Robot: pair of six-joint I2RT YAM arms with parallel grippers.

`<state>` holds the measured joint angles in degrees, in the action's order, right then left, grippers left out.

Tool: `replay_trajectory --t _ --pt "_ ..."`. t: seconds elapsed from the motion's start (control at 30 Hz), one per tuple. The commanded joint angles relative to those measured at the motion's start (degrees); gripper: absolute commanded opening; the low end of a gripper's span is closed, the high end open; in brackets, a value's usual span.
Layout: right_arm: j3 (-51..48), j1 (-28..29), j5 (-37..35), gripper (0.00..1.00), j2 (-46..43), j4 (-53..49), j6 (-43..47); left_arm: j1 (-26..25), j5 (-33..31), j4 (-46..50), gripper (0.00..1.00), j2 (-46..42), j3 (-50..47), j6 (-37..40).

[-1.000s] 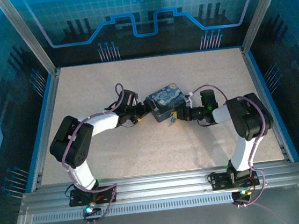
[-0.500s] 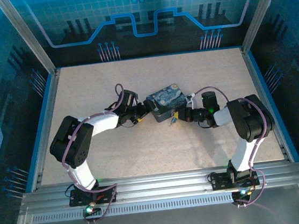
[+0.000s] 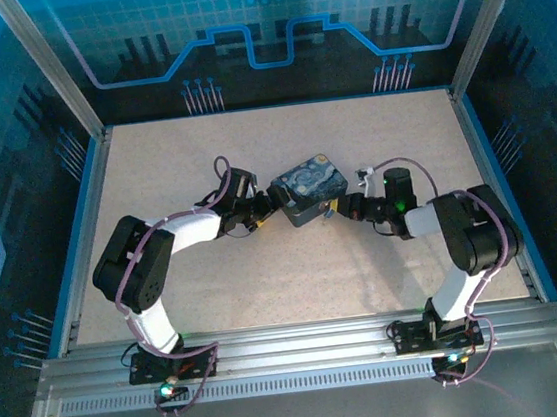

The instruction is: Unlock a padlock with a key

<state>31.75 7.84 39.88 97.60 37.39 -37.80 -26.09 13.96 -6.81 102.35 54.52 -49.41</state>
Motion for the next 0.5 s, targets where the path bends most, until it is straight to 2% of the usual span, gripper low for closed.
replay_trajectory --t 0.0,0.27,0.47 --pt "-0.4 -1.4 -0.7 0.02 -2.2 0.3 -0.7 -0.1 -0.6 3.5 0.87 0.1 -1.5 0.4" --pt "-0.4 -2.7 -2.1 0.02 -9.6 -10.2 3.7 -0.1 -2.3 3.3 0.90 -5.2 -2.3 2.6" --pt "2.3 -2.8 -3.5 0.03 -21.8 -28.9 9.3 -0.1 -9.7 7.1 0.97 -16.2 -3.5 8.6"
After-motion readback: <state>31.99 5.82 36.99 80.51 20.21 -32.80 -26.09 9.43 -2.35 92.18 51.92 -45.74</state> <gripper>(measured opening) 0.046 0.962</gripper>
